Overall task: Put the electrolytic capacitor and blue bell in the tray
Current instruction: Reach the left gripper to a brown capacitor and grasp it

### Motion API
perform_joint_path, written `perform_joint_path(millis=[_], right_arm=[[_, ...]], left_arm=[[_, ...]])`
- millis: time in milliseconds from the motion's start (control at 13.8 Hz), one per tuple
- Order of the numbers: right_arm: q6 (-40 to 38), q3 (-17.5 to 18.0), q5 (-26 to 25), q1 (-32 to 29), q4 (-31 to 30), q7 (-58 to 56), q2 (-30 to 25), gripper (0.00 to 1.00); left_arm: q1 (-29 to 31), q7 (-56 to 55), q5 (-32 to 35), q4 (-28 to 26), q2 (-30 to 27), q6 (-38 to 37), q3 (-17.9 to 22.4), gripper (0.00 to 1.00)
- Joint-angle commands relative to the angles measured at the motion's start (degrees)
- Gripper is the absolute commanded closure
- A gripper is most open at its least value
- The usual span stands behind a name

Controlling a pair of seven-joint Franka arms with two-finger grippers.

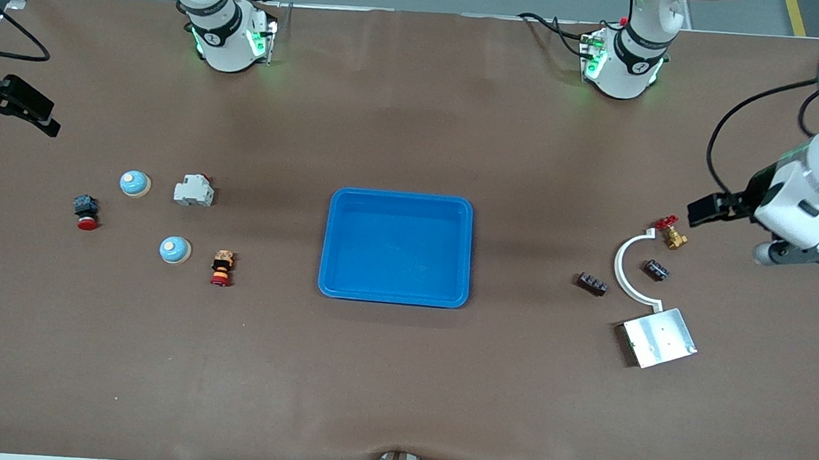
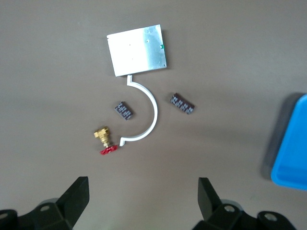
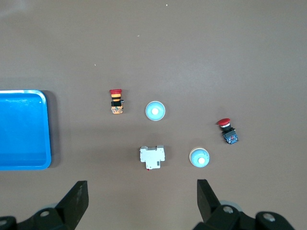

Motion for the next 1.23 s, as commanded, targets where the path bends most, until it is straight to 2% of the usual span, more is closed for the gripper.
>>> perform_joint_path(millis=[0, 145, 289, 434, 579, 796, 1013, 1158], right_arm=[[0.14, 0.41, 0.38, -0.67, -1.03, -3.84, -1.24, 0.00], [0.23, 0.32, 0.38, -0.76, -1.03, -4.04, -1.16, 0.00], [0.92, 0.23, 0.56, -0.84, -2.25, -2.55, -1.50, 0.00], [1.81, -0.12, 0.56, -1.11, -2.53, -2.19, -1.60, 0.00], [1.29, -0.12, 0.56, -1.02, -2.62, -2.36, -1.60, 0.00], [1.19, -0.21, -0.67, -1.19, -2.35, -3.07, -1.33, 0.00], [2.16, -0.21, -0.67, -1.72, -2.09, -3.33, -1.24, 0.00], [2.60, -0.21, -0.67, -1.72, -2.61, -3.33, -1.51, 0.00]], left_arm=[[0.52, -5.40, 0.74, -8.59, -1.34, 8.05, -0.09, 0.00], [0.78, -10.75, 0.74, -14.65, -0.99, 15.70, -0.09, 0.00], [0.87, -17.26, 0.13, -17.75, 1.46, 21.68, -0.26, 0.00], [0.78, -24.45, -0.67, -18.81, 5.23, 26.35, -0.27, 0.00], [0.43, -31.06, -0.67, -19.69, 8.75, 31.00, -0.35, 0.06], [-0.01, -39.84, -0.75, -24.25, 12.97, 42.58, -0.53, 0.06], [-0.88, -48.20, -0.75, -24.35, 18.60, 50.51, -0.53, 0.07], [-2.29, -50.24, -0.67, -24.26, 20.98, 53.25, -0.44, 0.11]])
